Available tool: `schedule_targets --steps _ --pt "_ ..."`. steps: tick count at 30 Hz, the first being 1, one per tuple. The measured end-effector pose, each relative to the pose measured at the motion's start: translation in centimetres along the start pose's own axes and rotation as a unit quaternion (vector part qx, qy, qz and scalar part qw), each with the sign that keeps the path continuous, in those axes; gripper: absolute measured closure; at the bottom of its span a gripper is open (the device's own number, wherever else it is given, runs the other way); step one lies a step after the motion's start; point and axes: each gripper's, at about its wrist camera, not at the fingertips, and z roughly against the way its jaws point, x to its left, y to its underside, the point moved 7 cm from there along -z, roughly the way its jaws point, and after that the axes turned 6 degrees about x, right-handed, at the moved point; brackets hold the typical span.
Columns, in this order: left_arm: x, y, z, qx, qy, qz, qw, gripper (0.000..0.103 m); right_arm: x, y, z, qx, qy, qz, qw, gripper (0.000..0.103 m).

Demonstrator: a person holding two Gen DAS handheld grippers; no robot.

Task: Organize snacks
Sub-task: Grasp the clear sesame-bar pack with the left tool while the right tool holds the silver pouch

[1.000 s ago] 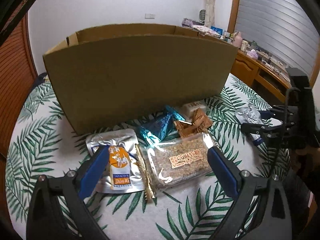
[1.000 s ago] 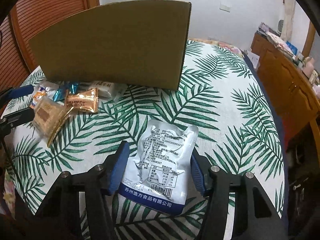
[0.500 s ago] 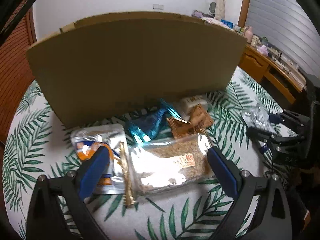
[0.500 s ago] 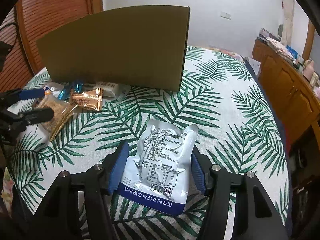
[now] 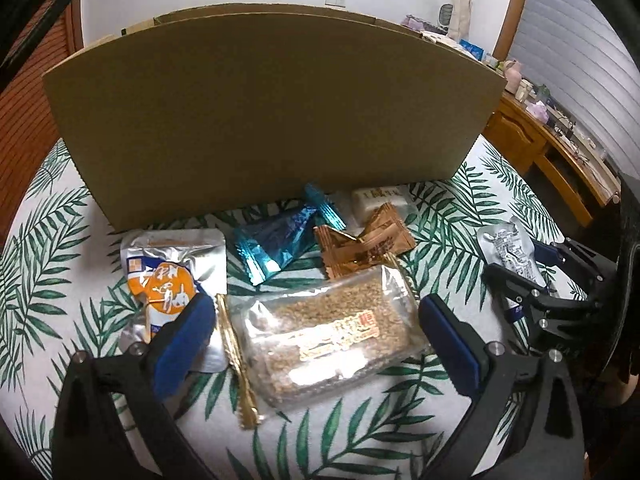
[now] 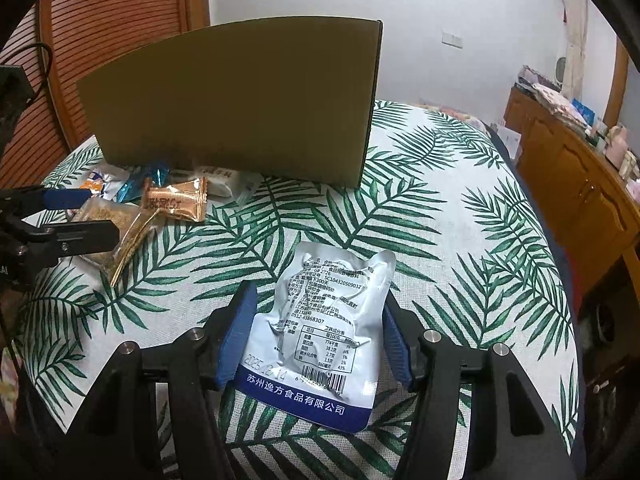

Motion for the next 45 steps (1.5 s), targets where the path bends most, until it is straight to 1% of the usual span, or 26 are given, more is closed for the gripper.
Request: schedule_targets --steps 5,14,21,25,27,30,32,33,35,40,42,45 --pt "-0.4 0.1 -0.5 0.008 -0.022 0.004 0.9997 0.0 0.0 0.0 0.0 0.0 0.0 0.0 1.0 0.043" --pt "-0.8 0.1 -1.1 0.027 -0.025 0.022 0.9991 0.0 0.0 0.0 0.0 0.0 0.0 0.0 1.0 0.043" --pt "-1.9 0.1 -2.1 0.032 -0.038 0.005 0.9987 0.0 0.0 -0.1 0.0 0.0 0.0 0.0 1.0 0.043" --pt "-3.0 0.2 -2.8 0.039 -0.061 -0.031 0.9969 0.0 0.0 0.0 0.0 -0.002 0.002 0.0 1.0 0.043" --pt "-3.2 0.3 -2.8 0.035 -0.059 -0.033 0.9971 0.0 0.0 0.0 0.0 -0.002 0.002 0.001 1.0 0.043" --pt "-3.0 0.4 -2.4 0.023 -0.048 -0.016 0.9984 0.001 0.0 0.0 0.1 -0.002 0.003 0.0 1.0 0.043" --pt "-2.9 0.3 -2.0 0.013 -0.038 -0.009 0.9992 0.008 0.1 0.0 0.1 -0.003 0.005 0.001 1.0 0.043" --pt "-2.8 0.3 -1.8 0.008 -0.036 -0.007 0.9993 0.009 0.1 0.0 0.1 -0.004 0.006 0.001 1.0 0.043" --pt "-2.7 0.5 -1.3 -0.001 -0.034 -0.007 0.9994 0.016 0.2 0.0 0.1 -0.004 0.007 0.002 1.0 0.043" --pt "-2.2 1.2 -0.5 -0.007 -0.022 0.003 0.9997 0.02 0.2 0.0 0.1 -0.006 0.01 0.003 1.0 0.043" --pt "-2.0 1.4 -0.2 -0.01 -0.025 0.003 0.9996 0.02 0.3 0.0 0.1 -0.006 0.011 0.004 1.0 0.043" --pt "-1.9 1.7 0.2 -0.011 -0.019 0.004 0.9998 0.02 0.3 0.0 0.2 -0.007 0.012 0.004 1.0 0.043"
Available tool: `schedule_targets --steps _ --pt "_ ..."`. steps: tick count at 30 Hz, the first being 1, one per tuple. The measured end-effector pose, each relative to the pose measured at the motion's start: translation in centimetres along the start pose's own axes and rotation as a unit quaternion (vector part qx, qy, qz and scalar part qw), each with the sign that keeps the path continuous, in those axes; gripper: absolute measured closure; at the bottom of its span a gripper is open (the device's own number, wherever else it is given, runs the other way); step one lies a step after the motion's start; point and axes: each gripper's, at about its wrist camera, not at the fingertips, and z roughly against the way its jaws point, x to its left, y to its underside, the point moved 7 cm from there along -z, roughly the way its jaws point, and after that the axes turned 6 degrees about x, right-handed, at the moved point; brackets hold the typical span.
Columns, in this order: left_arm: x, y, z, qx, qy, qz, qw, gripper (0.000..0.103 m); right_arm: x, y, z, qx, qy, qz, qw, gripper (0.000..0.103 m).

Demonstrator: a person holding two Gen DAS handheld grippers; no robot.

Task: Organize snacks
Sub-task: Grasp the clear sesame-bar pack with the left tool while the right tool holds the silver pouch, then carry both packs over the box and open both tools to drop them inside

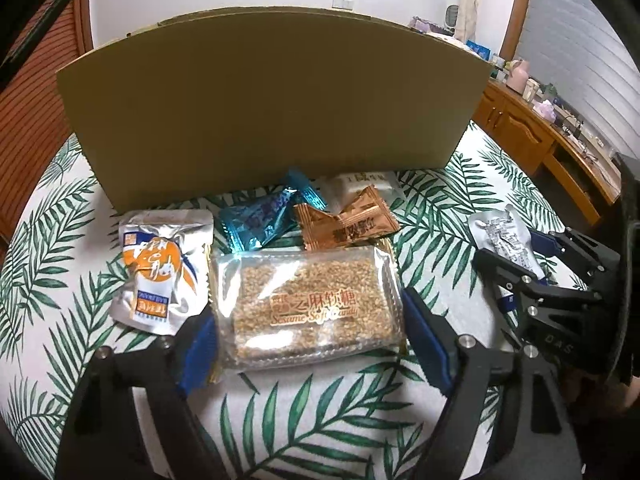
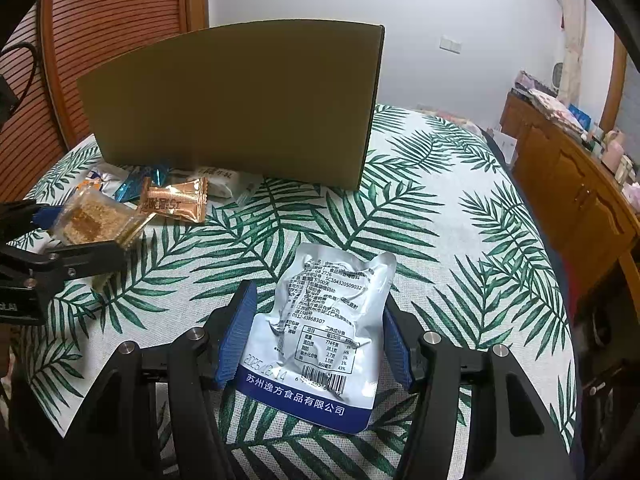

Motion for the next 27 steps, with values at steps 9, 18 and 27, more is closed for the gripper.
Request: schedule_targets --steps 9,18,27 --pt "0.6 0.3 2.0 -0.019 0.013 0.004 0.9997 0.02 -0.2 -0.2 0.1 0.002 -0.015 -0.007 1.0 0.044" --pt "0.9 -1.4 5.0 -0.058 0.027 -0.002 0.9979 0.02 0.2 -0.4 2.2 -0.011 -0.023 -0.01 1.0 0.067" --pt "1.1 -3.1 6.9 -0.085 0.043 -0.013 0.9954 0.02 0.3 -1.5 3.0 -0.011 -0.041 -0.013 0.999 0.079"
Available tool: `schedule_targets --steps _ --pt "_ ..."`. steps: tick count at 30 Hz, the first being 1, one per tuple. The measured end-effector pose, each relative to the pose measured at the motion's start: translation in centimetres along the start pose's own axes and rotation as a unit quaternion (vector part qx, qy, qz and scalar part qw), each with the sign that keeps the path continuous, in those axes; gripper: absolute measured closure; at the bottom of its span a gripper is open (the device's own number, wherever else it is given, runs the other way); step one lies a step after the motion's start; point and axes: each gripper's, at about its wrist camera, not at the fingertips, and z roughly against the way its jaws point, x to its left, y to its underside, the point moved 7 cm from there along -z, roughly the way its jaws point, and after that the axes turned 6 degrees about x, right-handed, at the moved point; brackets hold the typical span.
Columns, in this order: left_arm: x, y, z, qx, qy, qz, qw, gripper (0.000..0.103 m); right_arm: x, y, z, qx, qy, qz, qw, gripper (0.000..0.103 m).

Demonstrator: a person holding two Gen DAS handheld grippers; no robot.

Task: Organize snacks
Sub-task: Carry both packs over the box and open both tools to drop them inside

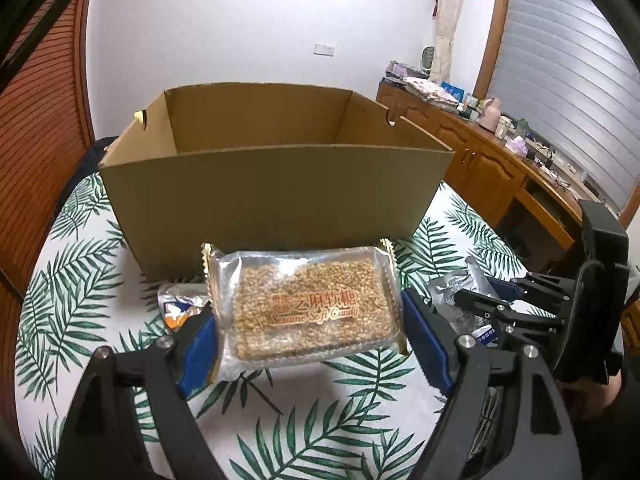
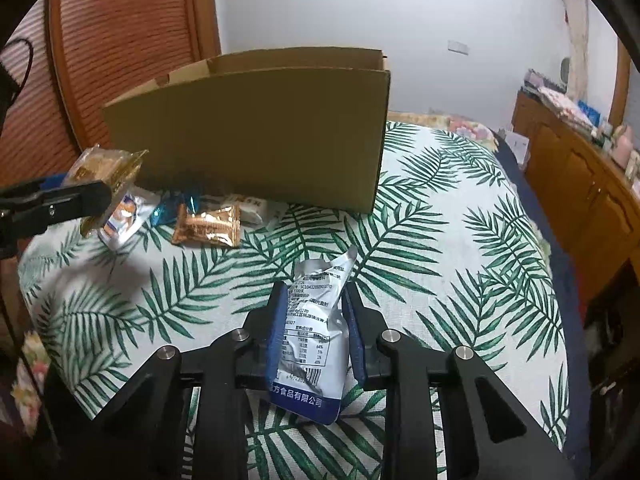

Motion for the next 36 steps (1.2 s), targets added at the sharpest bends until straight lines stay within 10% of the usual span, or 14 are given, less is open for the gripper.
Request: schedule_targets --steps 20,36 --pt "0.7 -2.8 2.7 -0.042 0.015 -0.003 0.999 0.02 1.7 -3.0 4.7 -0.04 -0.009 0.028 0.999 0.092" --pt "2.3 -11.4 3.9 -0.095 0.01 -0.032 0.9949 0.02 3.7 -12.5 10.8 -0.13 0.007 0.095 0.987 0.092"
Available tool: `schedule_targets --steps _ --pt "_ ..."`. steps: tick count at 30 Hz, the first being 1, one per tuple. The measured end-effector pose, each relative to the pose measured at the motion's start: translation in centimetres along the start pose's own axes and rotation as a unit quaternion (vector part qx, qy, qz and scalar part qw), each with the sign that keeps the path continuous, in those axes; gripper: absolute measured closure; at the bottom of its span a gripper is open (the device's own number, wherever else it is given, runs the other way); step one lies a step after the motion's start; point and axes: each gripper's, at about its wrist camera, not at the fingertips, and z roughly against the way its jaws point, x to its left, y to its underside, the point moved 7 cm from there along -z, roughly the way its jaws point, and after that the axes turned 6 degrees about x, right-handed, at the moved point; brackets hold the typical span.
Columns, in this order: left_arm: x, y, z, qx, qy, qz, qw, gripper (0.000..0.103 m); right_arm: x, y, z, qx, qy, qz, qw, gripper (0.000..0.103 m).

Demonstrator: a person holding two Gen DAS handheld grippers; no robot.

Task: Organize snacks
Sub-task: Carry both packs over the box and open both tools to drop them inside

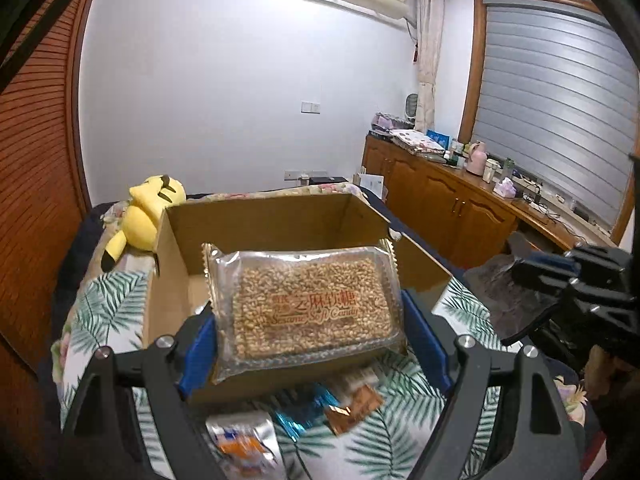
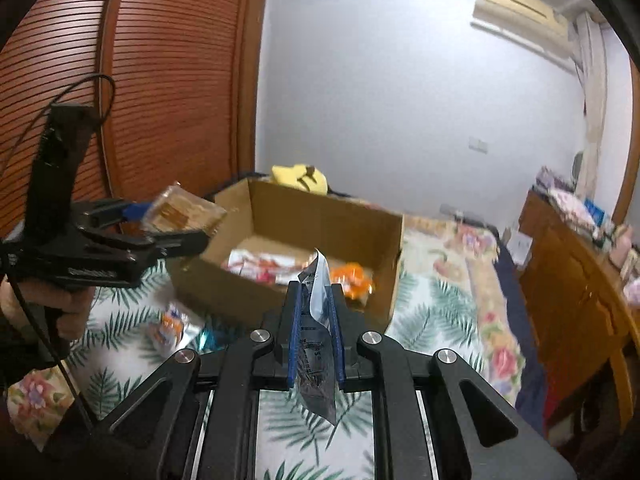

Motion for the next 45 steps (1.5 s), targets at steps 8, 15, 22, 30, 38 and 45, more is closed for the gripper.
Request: schedule_targets --steps 8,15,22,30,38,45 --pt "3.1 -2.0 -4.2 0.025 -0.009 0.009 0.9996 0.02 -0.3 -3.8 -2.7 -0.007 0.009 0.019 1.0 0.092" --pt "3.5 -2.7 -6.9 0.038 -0.012 0.004 0.9992 0.02 -0.4 -5.1 -5.9 -0.001 0.007 0.026 1.0 0.092" --pt "3.5 -2.6 -8.8 0.05 -0.017 -0.003 0.9986 0.02 -0.2 -4.8 -9.1 0.016 0.002 0.027 1.0 0.092" --pt "3.6 -2.1 -10.4 0.062 -0.027 -0.002 0.9977 0.018 -0.9 -2.8 -12.3 0.046 0.001 0.008 0.999 0.092" --pt "3.8 -1.6 -10.6 0.065 -0.035 0.002 0.9972 0.015 -0.9 -1.8 -13.8 0.063 0.001 -0.003 0.998 0.092" --pt "4.1 -1.6 -10.5 0.067 -0.042 0.012 0.9968 0.012 -1.3 -1.6 -14.9 0.074 -0.009 -0.031 0.997 0.091"
